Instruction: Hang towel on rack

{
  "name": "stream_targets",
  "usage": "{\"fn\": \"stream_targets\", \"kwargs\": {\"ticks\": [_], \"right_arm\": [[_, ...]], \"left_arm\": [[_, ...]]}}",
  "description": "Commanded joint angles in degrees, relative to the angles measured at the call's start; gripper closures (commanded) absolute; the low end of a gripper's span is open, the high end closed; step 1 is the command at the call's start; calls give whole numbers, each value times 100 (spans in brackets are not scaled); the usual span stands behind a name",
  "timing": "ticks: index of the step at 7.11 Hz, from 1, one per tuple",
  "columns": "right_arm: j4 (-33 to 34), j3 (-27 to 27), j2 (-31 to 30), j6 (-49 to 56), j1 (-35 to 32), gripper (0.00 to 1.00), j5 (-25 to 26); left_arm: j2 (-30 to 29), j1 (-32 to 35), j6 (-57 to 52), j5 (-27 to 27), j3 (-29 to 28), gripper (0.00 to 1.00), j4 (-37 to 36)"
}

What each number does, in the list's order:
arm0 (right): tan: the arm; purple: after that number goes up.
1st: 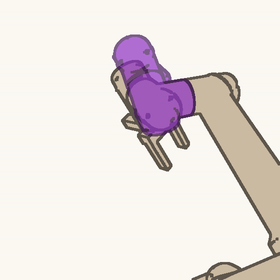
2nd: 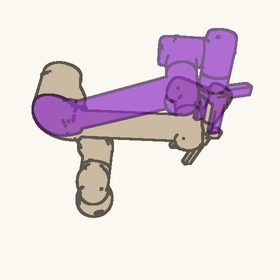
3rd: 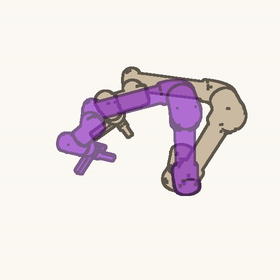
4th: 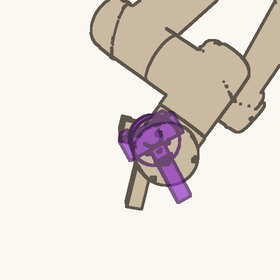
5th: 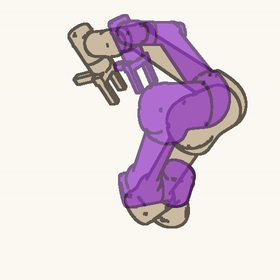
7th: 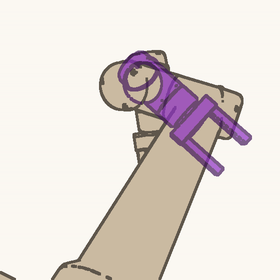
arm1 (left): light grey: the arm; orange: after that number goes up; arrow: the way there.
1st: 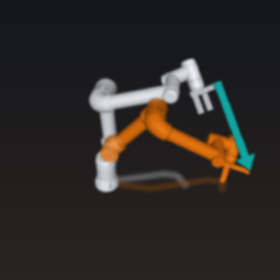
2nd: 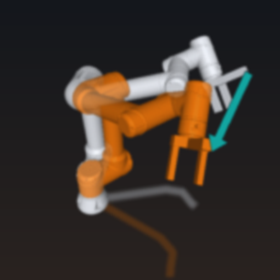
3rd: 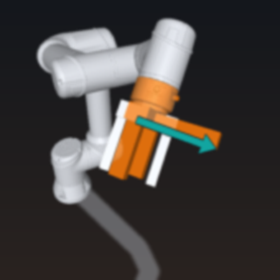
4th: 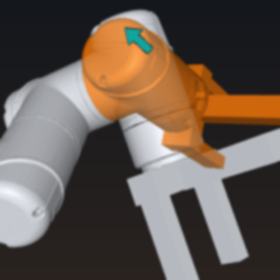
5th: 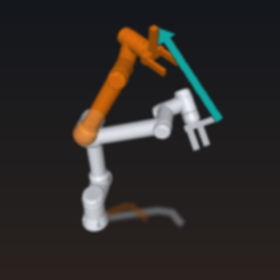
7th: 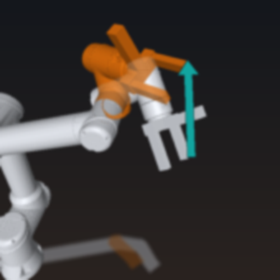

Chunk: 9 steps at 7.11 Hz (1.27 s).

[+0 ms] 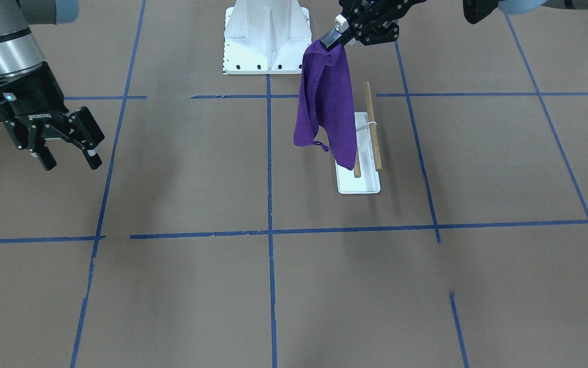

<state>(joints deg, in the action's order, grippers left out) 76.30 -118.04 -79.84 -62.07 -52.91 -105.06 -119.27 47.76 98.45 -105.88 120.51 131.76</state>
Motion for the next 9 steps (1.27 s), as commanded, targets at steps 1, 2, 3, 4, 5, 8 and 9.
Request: {"fn": "stream_targets", "kwargs": {"ticks": [1, 2, 3, 4, 5, 8, 9], "right_arm": [[814, 17, -389, 1909, -831, 0, -810], [1095, 52, -671, 2832, -1139, 0, -1171], [1367, 122, -882, 3824, -1473, 0, -1322], [1675, 280, -919, 4461, -1764, 0, -1567], [1982, 394, -946, 4989, -2001, 0, -1787], [2346, 431, -1209, 6084, -2425, 0, -1842], [2346, 466, -1218, 6093, -2426, 0, -1938]], "left_arm": [[9, -639, -379, 1201, 672, 100, -1592], [-8, -1332, -380, 2315, 893, 100, -2496], [-8, -1835, -380, 2875, 1147, 100, -3236], [0, -2032, -371, 2898, 1411, 100, -3679], [9, -2347, -310, 3194, 1527, 100, -4171], [211, -3139, 66, 3906, 1870, 100, -5848], [263, -3141, 69, 3909, 2088, 100, -6446]]}}
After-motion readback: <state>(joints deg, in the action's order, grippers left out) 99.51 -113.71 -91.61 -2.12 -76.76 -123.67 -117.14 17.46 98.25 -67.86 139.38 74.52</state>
